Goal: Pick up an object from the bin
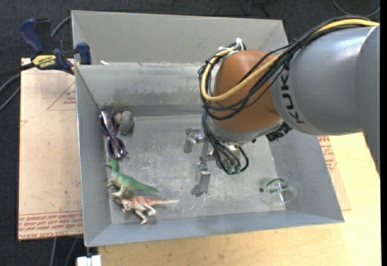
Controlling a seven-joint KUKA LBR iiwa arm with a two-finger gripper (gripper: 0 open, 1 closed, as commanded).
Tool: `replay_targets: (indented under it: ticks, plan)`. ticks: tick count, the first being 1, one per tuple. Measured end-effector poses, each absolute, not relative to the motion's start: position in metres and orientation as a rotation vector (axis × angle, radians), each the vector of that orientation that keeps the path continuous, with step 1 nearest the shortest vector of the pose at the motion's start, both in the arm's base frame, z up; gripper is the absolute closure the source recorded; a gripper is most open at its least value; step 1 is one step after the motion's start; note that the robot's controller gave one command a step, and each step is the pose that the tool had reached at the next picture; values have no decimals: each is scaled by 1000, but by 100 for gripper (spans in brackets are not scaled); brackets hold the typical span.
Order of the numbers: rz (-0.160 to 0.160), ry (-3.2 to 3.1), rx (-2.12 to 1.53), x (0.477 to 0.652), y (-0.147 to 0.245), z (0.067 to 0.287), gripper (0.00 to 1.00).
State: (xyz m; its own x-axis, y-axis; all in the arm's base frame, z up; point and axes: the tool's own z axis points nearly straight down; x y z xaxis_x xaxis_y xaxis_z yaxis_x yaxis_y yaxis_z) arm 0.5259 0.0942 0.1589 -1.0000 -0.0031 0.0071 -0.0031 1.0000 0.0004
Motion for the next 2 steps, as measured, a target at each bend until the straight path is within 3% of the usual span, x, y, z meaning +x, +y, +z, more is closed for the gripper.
replay_targets:
  ticks: [1, 2]
  plan:
    - [-2, -3142, -1, 528, 93, 163, 0]
    - [-2, -3133, -59, 509, 162, 69, 0]
